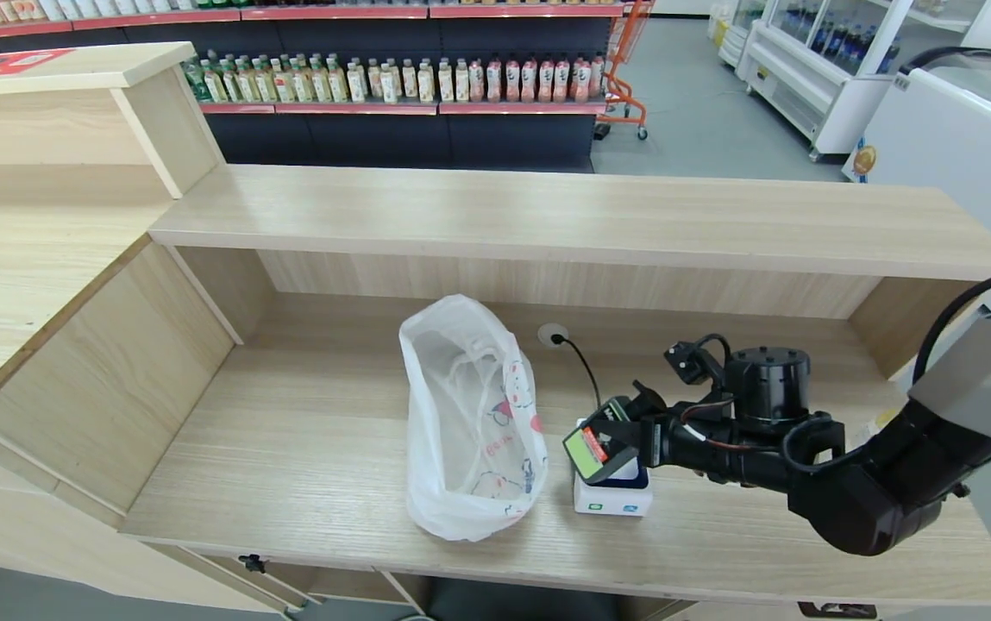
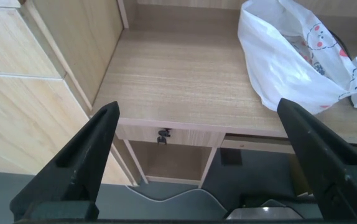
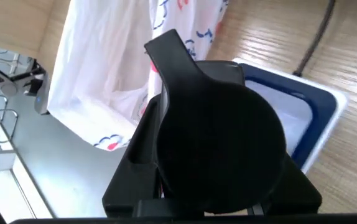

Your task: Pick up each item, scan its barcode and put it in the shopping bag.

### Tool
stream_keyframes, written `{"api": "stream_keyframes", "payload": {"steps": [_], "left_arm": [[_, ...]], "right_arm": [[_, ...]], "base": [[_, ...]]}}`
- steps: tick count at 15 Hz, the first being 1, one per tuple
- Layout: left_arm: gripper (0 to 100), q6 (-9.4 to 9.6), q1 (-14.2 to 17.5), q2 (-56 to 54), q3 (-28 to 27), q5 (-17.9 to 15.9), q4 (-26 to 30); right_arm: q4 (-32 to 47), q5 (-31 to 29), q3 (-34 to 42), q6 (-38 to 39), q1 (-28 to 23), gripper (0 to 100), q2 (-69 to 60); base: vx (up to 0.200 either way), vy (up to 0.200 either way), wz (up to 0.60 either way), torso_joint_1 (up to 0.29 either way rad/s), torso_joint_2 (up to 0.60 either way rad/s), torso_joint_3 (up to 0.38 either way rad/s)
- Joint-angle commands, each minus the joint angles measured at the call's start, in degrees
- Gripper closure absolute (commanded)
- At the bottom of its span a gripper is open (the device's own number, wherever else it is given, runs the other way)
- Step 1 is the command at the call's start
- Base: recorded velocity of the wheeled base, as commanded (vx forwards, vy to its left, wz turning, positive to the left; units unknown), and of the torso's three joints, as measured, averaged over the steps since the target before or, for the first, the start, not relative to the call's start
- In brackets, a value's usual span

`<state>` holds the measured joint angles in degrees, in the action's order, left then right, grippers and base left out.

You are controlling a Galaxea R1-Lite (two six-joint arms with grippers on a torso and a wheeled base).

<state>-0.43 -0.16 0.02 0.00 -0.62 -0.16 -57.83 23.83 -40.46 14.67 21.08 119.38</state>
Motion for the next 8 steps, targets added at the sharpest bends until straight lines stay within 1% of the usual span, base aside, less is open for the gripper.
{"api": "stream_keyframes", "payload": {"steps": [1, 2, 8], "left_arm": [[0, -0.01, -0.02, -0.02, 0.00, 0.01, -0.02], [0, -0.01, -0.02, -0.02, 0.00, 0.01, -0.02], [0, -0.01, -0.02, -0.02, 0.00, 0.01, -0.02]], "right_arm": [[0.00, -0.45, -1.38, 0.01, 0.19, 100, 2.52], [0.00, -1.77, -2.34, 0.01, 0.19, 100, 3.40], [-0.09, -1.86, -2.96, -0.43, 0.54, 100, 4.37]], "base": [[0.000, 0.000, 0.00, 0.000, 0.00, 0.000], [0.000, 0.000, 0.00, 0.000, 0.00, 0.000], [0.000, 0.000, 0.00, 0.000, 0.00, 0.000]]}}
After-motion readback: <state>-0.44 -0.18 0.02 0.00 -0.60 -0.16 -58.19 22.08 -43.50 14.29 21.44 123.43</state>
